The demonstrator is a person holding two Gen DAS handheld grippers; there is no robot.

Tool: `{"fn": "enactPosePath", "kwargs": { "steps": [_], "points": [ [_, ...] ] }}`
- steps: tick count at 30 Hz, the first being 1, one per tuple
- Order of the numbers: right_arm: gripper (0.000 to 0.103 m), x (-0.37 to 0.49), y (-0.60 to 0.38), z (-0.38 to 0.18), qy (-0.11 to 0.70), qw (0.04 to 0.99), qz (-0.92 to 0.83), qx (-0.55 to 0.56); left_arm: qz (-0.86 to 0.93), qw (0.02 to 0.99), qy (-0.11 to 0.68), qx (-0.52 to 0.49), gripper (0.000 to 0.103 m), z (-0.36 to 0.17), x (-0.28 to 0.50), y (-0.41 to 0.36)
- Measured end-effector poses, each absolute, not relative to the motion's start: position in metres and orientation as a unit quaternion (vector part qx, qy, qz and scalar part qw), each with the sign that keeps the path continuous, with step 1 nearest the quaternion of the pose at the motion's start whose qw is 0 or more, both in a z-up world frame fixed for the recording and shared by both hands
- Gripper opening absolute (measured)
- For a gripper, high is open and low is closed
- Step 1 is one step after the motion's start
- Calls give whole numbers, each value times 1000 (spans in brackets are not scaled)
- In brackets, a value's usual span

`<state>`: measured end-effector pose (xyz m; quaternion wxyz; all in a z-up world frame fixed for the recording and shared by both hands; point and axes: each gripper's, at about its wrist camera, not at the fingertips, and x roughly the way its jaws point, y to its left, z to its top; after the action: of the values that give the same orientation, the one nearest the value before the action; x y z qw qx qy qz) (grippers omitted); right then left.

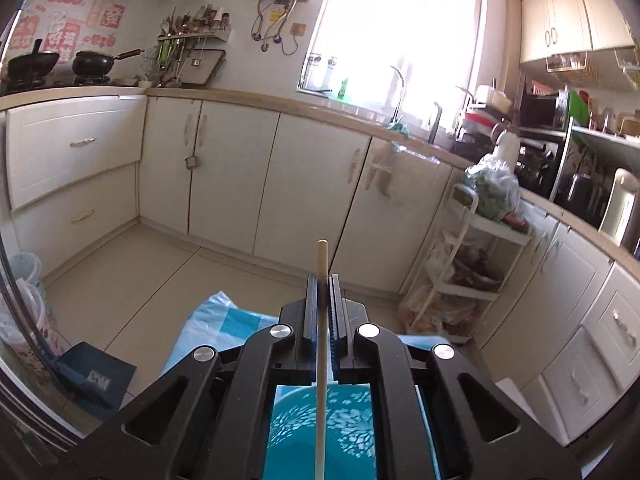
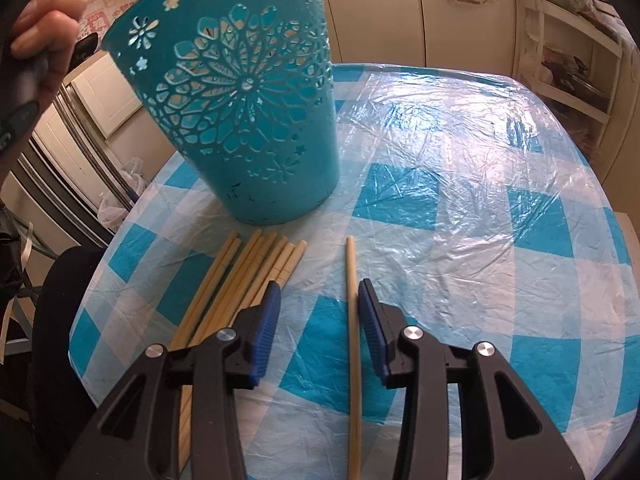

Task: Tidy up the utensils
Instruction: 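Lift the chopstick with the left tool and drop it into the teal basket, then close the right tool on a chopstick from the bundle and lift it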

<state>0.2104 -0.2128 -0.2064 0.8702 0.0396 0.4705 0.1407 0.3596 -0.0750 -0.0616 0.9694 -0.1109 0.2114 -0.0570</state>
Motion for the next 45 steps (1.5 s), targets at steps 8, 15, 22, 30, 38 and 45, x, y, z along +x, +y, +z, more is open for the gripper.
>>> {"fn": "enactPosePath", "kwargs": {
  "steps": [8, 15, 22, 30, 38, 45],
  "points": [
    [39, 212, -218, -206, 478, 864, 146, 57, -58, 961, 261, -70, 7, -88, 348, -74],
    [16, 206, -207, -207, 467, 877, 111, -31, -29, 961, 265, -77, 52, -82, 320, -45],
    [5, 206, -231, -206, 480, 869, 111, 51, -4, 953, 275, -130, 73, -85, 281, -4],
    [5, 173, -256, -163, 423, 868, 179, 190, 32, 934, 310, -178, 77, -117, 248, 40],
    [5, 170, -257, -70, 309, 888, 240, 240, 40, 916, 352, -188, 77, -154, 236, 53],
    [5, 211, -236, -5, 209, 915, 243, 245, 24, 918, 354, -176, 77, -156, 229, 42]
  ]
}}
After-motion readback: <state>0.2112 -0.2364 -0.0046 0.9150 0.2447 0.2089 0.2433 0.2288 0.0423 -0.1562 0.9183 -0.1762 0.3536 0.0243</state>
